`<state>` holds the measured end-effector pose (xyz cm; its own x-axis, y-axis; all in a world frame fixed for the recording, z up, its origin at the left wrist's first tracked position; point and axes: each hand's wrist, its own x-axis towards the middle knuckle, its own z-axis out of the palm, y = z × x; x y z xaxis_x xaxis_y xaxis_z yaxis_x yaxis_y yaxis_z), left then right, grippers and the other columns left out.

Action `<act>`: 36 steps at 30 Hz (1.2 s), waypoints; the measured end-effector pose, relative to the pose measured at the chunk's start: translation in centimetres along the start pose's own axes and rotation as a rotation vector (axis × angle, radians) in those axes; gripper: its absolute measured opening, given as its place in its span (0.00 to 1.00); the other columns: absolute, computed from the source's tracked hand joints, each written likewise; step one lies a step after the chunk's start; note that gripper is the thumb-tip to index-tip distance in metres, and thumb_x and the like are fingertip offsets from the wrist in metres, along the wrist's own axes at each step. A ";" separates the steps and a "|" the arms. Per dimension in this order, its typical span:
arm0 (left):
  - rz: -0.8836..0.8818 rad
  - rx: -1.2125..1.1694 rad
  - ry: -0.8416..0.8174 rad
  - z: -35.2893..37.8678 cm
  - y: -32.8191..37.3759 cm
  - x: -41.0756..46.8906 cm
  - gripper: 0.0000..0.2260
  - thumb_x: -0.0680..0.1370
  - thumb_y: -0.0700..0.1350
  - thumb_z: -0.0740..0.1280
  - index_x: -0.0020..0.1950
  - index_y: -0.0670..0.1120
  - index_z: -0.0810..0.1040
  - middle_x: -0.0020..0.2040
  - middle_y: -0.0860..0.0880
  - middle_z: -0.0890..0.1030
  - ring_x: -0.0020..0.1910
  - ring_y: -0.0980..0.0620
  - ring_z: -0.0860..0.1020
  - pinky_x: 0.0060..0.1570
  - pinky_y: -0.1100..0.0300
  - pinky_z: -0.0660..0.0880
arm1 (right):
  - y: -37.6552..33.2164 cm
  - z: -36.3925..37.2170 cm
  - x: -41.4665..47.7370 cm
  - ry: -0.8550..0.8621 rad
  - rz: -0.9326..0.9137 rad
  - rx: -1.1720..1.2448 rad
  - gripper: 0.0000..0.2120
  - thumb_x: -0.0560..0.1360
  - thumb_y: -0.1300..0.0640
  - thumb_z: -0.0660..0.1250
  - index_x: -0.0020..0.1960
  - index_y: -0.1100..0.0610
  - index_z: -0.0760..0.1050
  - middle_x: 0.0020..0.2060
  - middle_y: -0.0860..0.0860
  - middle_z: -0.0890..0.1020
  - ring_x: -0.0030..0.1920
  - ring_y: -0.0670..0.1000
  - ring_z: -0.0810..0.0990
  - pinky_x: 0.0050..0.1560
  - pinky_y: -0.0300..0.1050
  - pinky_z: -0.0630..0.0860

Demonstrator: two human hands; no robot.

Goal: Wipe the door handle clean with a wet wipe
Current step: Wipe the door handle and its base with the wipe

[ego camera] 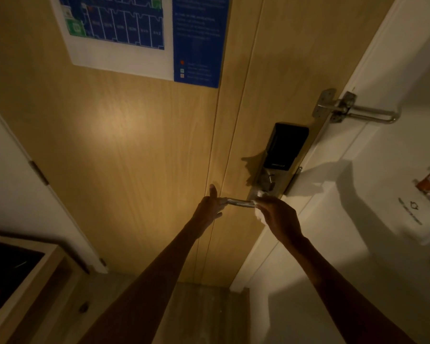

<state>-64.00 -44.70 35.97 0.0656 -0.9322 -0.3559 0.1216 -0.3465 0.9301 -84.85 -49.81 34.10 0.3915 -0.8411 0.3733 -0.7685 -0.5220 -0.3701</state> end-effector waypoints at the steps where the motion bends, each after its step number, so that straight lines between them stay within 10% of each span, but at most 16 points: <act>1: -0.006 -0.004 -0.003 -0.1 0.0 -0.1 0.35 0.80 0.61 0.41 0.67 0.36 0.72 0.68 0.37 0.73 0.71 0.44 0.68 0.72 0.47 0.63 | -0.5 0.3 0.4 0.051 0.002 0.035 0.15 0.78 0.49 0.65 0.60 0.55 0.79 0.53 0.49 0.84 0.53 0.45 0.82 0.53 0.32 0.74; 5: -0.020 -0.016 -0.028 -0.5 0.4 -0.3 0.35 0.81 0.60 0.41 0.66 0.36 0.74 0.68 0.39 0.73 0.71 0.45 0.68 0.72 0.48 0.62 | -5.0 2.3 2.1 0.149 0.044 0.204 0.10 0.78 0.55 0.66 0.54 0.58 0.82 0.46 0.52 0.86 0.46 0.48 0.84 0.51 0.39 0.79; 11: -0.013 0.034 -0.033 -1.1 0.9 -0.4 0.36 0.81 0.60 0.38 0.64 0.38 0.76 0.65 0.39 0.77 0.69 0.47 0.71 0.72 0.47 0.63 | -5.6 3.1 3.2 -0.134 0.019 0.184 0.14 0.80 0.50 0.61 0.53 0.58 0.81 0.46 0.52 0.85 0.47 0.47 0.83 0.50 0.43 0.81; 24: 0.015 0.083 -0.041 -1.6 -0.2 1.2 0.40 0.77 0.66 0.38 0.59 0.41 0.80 0.62 0.42 0.79 0.67 0.49 0.73 0.67 0.52 0.65 | -4.6 3.0 2.2 -0.138 -0.194 -0.360 0.10 0.79 0.51 0.64 0.56 0.54 0.76 0.45 0.50 0.83 0.46 0.48 0.82 0.50 0.41 0.75; 36: 0.029 0.082 -0.059 -1.9 0.4 1.0 0.40 0.79 0.62 0.37 0.60 0.37 0.79 0.61 0.39 0.79 0.67 0.48 0.73 0.69 0.50 0.65 | -5.6 3.5 3.0 -0.061 -0.116 0.035 0.10 0.78 0.53 0.66 0.52 0.58 0.81 0.45 0.51 0.86 0.47 0.47 0.84 0.49 0.36 0.76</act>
<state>-61.98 -45.56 35.82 0.0089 -0.9455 -0.3254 0.0391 -0.3248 0.9450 -77.61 -49.92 34.30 0.5075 -0.7815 0.3629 -0.6988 -0.6197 -0.3573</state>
